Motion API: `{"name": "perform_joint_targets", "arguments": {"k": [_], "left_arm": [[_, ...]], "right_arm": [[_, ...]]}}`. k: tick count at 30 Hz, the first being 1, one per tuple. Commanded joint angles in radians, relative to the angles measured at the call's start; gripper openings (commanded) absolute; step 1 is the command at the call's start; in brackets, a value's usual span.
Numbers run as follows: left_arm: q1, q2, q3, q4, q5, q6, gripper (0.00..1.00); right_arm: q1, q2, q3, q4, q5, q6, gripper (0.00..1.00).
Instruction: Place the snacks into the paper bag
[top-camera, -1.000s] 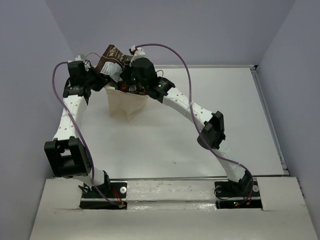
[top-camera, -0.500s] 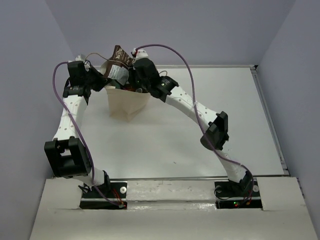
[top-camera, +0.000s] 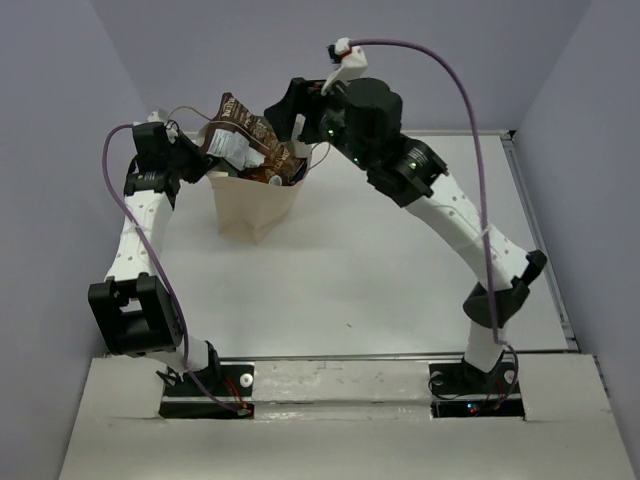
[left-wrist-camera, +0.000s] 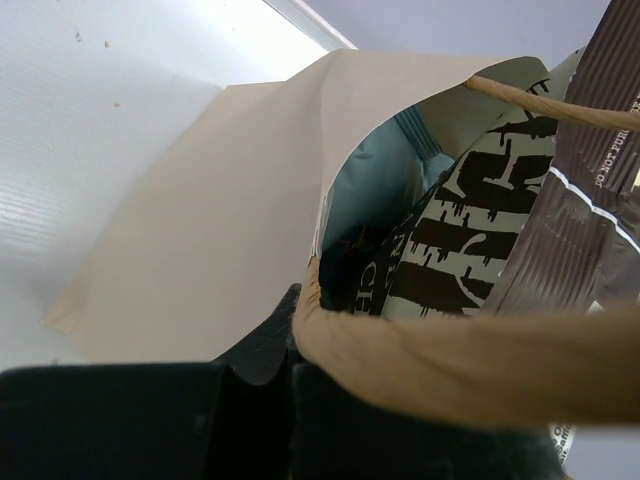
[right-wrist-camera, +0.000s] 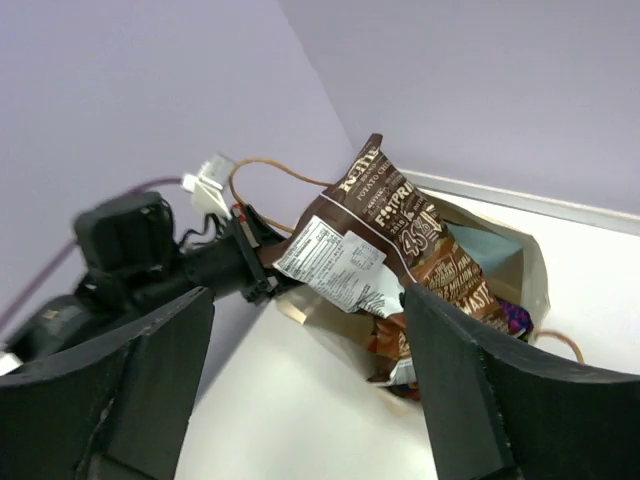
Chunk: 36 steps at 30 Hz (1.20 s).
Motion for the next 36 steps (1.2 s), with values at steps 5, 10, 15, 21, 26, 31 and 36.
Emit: {"name": "perform_joint_targets", "arguments": {"k": [5,10,15,21,26,31,36], "left_arm": [[0.019,-0.023,0.005,0.012,-0.016,0.003,0.00],[0.019,-0.023,0.000,0.012,-0.016,0.004,0.00],[0.019,-0.032,-0.013,0.017,-0.016,0.003,0.00],[0.019,-0.038,-0.016,0.019,-0.014,0.004,0.00],[0.019,-0.043,-0.018,0.017,-0.025,0.023,0.00],[0.019,-0.046,0.037,0.003,-0.040,0.099,0.00],[0.019,0.006,0.315,-0.154,-0.062,0.355,0.00]], "right_arm": [[-0.047,-0.232,-0.264,-0.170,0.141,0.270,0.87],[-0.067,-0.205,-0.322,-0.216,0.101,0.354,0.89],[-0.110,-0.179,-0.376,-0.173,0.012,0.389,0.89],[-0.130,-0.104,-0.363,-0.126,-0.028,0.379,0.79],[-0.130,-0.084,-0.338,-0.045,0.056,0.276,0.15],[-0.130,-0.007,-0.152,-0.031,0.085,0.100,0.01],[-0.130,0.097,0.167,-0.006,-0.095,0.037,0.01]]}}
